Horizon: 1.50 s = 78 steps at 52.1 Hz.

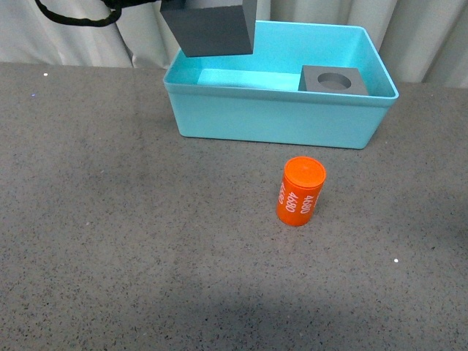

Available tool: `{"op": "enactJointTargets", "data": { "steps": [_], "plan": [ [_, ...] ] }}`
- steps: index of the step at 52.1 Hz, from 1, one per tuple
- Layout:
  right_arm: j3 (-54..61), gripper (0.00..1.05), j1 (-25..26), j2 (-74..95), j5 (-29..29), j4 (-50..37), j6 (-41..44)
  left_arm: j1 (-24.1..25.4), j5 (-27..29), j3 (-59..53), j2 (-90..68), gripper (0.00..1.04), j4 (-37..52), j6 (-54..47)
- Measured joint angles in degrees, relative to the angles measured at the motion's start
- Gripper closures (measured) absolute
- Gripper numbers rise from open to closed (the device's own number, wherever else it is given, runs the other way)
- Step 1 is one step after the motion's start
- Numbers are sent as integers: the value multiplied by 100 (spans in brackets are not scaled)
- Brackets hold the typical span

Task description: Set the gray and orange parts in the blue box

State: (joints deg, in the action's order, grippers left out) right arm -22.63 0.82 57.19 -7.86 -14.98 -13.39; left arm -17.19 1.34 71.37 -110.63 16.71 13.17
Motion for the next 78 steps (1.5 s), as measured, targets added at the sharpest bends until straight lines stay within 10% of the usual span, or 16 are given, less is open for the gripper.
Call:
{"op": "enactJointTargets", "data": {
  "steps": [68,78],
  "plan": [
    [0,10,0,0,0,0,-2,-7,151,953,-1558,86,-249,-223],
    [0,10,0,0,0,0,-2,-7,155,994,-1539,48,-249,-120]
  ]
}}
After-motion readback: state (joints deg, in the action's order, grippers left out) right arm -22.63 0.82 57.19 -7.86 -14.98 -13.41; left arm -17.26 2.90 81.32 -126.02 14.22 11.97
